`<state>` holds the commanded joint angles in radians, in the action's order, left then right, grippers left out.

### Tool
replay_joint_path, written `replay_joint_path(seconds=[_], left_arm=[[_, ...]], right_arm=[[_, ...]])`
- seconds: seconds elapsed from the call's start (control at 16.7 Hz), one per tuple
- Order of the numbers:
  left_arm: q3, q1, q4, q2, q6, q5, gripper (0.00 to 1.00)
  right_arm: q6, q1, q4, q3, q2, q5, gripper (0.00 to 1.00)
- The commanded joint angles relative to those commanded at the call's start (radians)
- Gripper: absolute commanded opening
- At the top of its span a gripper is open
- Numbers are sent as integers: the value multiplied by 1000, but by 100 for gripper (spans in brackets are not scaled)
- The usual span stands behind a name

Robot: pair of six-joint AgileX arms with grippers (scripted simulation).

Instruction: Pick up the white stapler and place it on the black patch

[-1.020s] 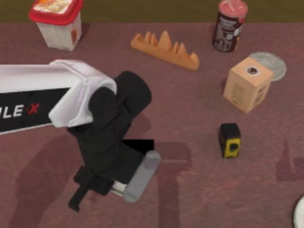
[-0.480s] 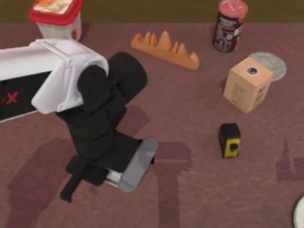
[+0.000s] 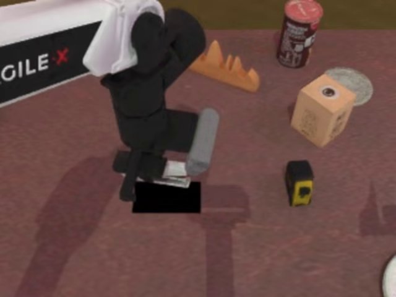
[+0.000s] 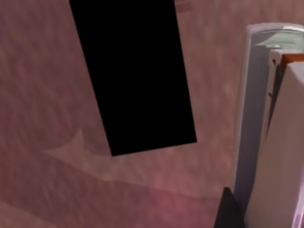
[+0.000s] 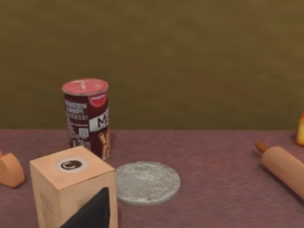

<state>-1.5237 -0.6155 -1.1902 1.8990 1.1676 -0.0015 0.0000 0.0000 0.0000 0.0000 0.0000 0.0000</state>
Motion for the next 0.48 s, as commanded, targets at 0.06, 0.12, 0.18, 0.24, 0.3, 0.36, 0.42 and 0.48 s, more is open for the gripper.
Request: replay_joint_path(seconds=[0.06, 0.12, 0.18, 0.24, 0.3, 0.36, 0.42, 0.48], left_arm=[[-60, 12, -21, 38, -30, 0, 0], [-114, 24, -40, 73, -59, 0, 0], [-158, 36, -57, 104, -86, 1, 0], [-192, 46, -71, 130, -109, 1, 0], [-215, 54, -81, 148, -126, 1, 0], [-227, 59, -86, 158, -136, 1, 0], [-229, 59, -87, 159, -138, 1, 0], [-229, 59, -87, 159, -138, 1, 0]], right_arm=[[0, 0, 0, 0, 0, 0, 100], [0, 0, 0, 0, 0, 0, 100], [0, 0, 0, 0, 0, 0, 100], [0, 0, 0, 0, 0, 0, 100], [0, 0, 0, 0, 0, 0, 100], [0, 0, 0, 0, 0, 0, 100], [0, 0, 0, 0, 0, 0, 100], [0, 0, 0, 0, 0, 0, 100]])
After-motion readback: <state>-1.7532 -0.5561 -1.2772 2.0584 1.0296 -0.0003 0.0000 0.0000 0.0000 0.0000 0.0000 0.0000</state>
